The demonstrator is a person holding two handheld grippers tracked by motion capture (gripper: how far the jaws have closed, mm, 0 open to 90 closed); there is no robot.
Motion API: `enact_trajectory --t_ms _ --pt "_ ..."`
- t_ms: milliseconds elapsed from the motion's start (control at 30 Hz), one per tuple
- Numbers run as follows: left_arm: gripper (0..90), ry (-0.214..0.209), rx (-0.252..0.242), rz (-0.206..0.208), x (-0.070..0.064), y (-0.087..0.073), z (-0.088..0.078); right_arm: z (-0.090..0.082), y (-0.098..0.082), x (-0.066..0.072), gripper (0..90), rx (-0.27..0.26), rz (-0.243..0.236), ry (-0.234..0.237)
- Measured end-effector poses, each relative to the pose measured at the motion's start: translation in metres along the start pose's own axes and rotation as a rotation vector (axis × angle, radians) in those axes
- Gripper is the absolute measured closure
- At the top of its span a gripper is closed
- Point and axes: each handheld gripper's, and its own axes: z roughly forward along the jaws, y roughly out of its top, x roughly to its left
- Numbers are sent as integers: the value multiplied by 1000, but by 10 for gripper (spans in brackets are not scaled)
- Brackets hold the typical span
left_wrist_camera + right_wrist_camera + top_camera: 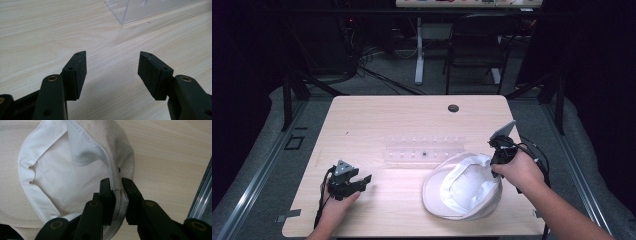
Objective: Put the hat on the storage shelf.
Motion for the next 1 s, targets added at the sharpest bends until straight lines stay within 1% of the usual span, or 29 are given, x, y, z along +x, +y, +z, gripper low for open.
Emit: enact_trajectory --t_ms 33,100,133,167,233,300,433,467,500,567,633,667,700,733,767,800,833,867,900,933,967,1000 --pt "406 0 0 0 0 0 0 -1 0 1 797 -4 12 1" --pt "406 1 3 2 0 0 0 -3 0 1 799 -9 17 2" --pt "406 1 2 -1 0 0 0 -5 0 1 800 -4 13 2" --pt "406 1 2 -1 0 0 0 -7 0 2 801 -11 25 4" --pt "406 0 3 0 -1 0 0 -12 1 1 801 3 13 -1" --pt "407 1 3 0 -1 0 0 -16 1 3 802 -4 20 -5" --pt "407 0 4 3 -1 0 0 -27 2 4 802 6 19 19" --pt "407 -6 13 5 -1 0 0 -30 2 5 802 6 22 26" --pt "407 -7 14 3 -1 0 0 -32 2 5 802 0 35 40" --pt "407 -7 14 3 -1 0 -1 -36 3 6 802 3 50 66" --pt "407 -7 15 5 0 0 -1 -41 3 4 802 18 43 86" --pt "407 -3 7 1 -1 0 0 -43 4 4 803 15 60 108" --pt "407 -4 7 1 -1 0 0 -45 4 3 803 26 57 129" --pt "408 -3 7 1 -1 0 0 -47 4 2 803 24 62 149" --pt "408 -7 14 3 -1 0 -1 -48 4 2 803 22 73 174" --pt "407 -7 13 3 -1 0 -1 -48 4 2 804 4 98 196" --pt "408 -7 13 3 -1 0 -1 -49 4 0 804 20 87 210" --pt "408 -6 12 4 -1 0 0 -50 4 0 804 22 91 230" --pt "408 -6 12 4 -1 0 0 -50 4 0 805 13 107 249" --pt "408 -6 12 4 -1 0 -1 -50 3 -1 804 12 112 267" --pt "408 -6 13 8 -1 0 -1 -50 4 -2 804 18 101 284" --pt "409 -6 13 8 -1 0 -1 -50 3 -2 805 9 118 298"
